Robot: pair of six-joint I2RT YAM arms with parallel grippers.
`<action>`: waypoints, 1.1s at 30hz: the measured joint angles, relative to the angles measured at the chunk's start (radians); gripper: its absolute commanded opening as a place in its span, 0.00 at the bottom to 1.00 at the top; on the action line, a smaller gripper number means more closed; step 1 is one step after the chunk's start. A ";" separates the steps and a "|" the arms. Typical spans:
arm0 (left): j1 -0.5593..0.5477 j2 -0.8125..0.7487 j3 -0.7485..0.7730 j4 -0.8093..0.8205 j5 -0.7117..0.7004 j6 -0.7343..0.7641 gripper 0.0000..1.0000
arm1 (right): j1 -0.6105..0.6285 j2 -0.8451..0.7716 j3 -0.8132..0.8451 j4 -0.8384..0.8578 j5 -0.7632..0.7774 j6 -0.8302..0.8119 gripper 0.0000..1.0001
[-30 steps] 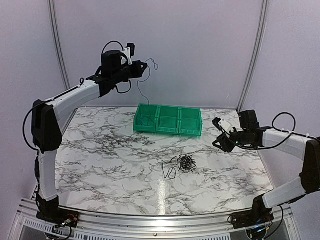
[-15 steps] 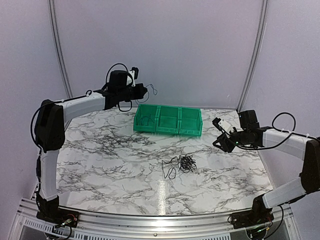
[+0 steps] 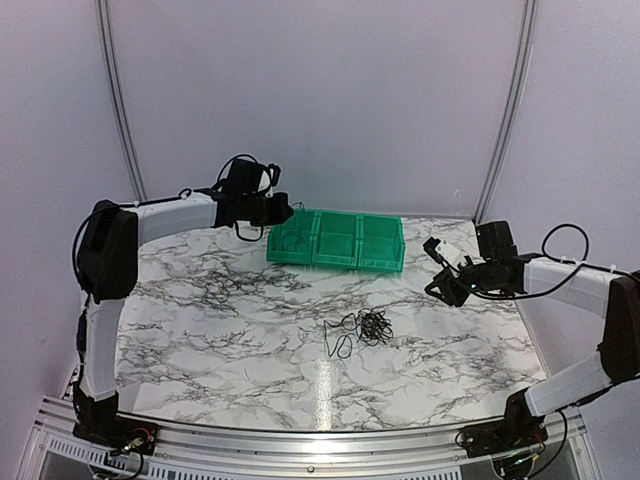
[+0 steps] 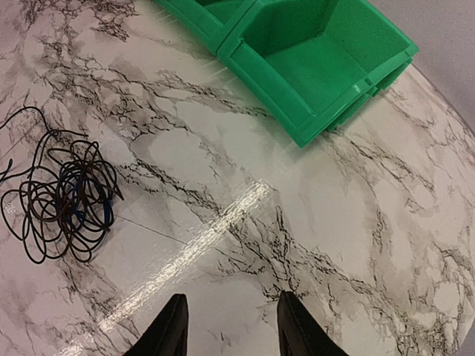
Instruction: Untangle the cables
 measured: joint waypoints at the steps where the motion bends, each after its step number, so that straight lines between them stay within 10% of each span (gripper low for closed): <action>1: 0.000 0.025 0.034 -0.022 -0.007 -0.005 0.00 | 0.000 0.000 0.000 0.000 0.000 0.000 0.42; 16: -0.005 0.153 0.159 -0.194 -0.148 -0.062 0.08 | 0.000 0.000 0.000 -0.002 0.000 -0.008 0.42; 23: -0.006 0.158 0.158 -0.215 -0.129 -0.039 0.50 | 0.000 -0.005 0.000 -0.002 0.000 -0.008 0.42; 25: -0.006 0.145 0.147 -0.216 -0.132 -0.029 0.93 | 0.000 -0.012 0.000 -0.002 -0.001 -0.008 0.42; 33: -0.007 -0.089 -0.031 -0.231 -0.122 0.036 0.99 | 0.000 -0.053 0.000 -0.003 -0.002 -0.008 0.43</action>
